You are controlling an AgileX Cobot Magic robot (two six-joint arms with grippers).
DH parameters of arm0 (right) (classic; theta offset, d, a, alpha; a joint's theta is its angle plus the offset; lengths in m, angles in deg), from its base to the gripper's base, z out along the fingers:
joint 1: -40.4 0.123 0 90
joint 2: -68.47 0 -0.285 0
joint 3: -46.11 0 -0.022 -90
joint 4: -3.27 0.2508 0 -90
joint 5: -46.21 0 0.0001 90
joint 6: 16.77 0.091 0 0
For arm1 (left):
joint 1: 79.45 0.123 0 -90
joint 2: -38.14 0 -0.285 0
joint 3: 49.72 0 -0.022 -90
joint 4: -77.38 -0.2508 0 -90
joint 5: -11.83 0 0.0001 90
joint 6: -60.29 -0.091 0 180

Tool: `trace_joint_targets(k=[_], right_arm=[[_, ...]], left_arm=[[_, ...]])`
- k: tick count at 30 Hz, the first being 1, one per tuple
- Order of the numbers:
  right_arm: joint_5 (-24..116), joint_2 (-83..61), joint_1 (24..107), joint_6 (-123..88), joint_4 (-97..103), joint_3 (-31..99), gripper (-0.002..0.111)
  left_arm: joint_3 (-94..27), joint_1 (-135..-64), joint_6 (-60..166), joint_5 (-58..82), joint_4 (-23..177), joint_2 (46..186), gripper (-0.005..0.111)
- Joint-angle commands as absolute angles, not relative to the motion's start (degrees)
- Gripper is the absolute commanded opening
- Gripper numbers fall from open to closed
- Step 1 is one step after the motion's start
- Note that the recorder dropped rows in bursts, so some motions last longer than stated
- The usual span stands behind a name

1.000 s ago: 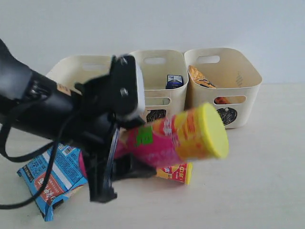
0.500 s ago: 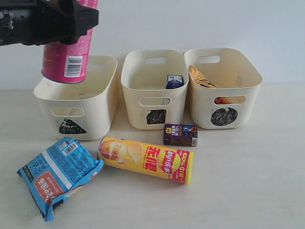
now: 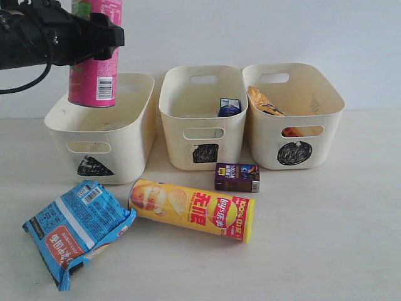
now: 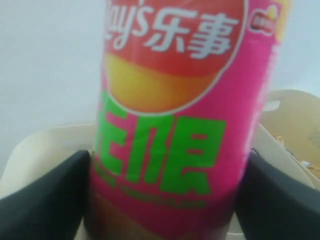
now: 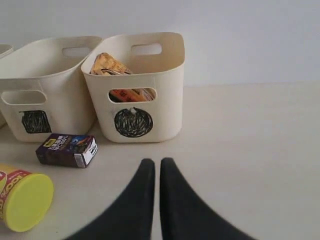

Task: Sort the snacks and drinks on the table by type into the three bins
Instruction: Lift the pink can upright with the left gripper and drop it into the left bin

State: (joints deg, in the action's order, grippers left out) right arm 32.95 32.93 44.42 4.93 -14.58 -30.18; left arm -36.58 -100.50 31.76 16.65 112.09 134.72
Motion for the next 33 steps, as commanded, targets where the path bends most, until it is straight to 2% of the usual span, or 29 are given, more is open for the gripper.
trace_joint_targets(k=[1,10,12,17,21,24,33], right_arm=[[31.5,32.7,44.3,4.1,-15.0,-30.4,0.001],[31.5,32.7,44.3,4.1,-15.0,-30.4,0.001],[31.5,32.7,44.3,4.1,-15.0,-30.4,0.001],[31.5,32.7,44.3,4.1,-15.0,-30.4,0.001],[31.5,32.7,44.3,4.1,-15.0,-30.4,0.001],[31.5,32.7,44.3,4.1,-15.0,-30.4,0.001],[31.5,32.7,44.3,4.1,-15.0,-30.4,0.001]], left_arm=[[-40.6,-98.5,32.5,16.2,114.3,139.0,0.005],[-49.7,-93.9,32.5,3.5,116.4,148.0,0.007],[-51.1,-93.8,32.5,1.1,116.4,149.6,0.015],[-52.8,-93.8,32.5,-2.0,117.5,153.2,0.058],[-52.8,-93.8,33.7,-2.0,117.5,154.3,0.081],[-52.8,-93.8,34.2,-1.7,117.5,154.3,0.084],[-57.8,-93.8,35.4,-3.9,117.4,153.2,0.084]])
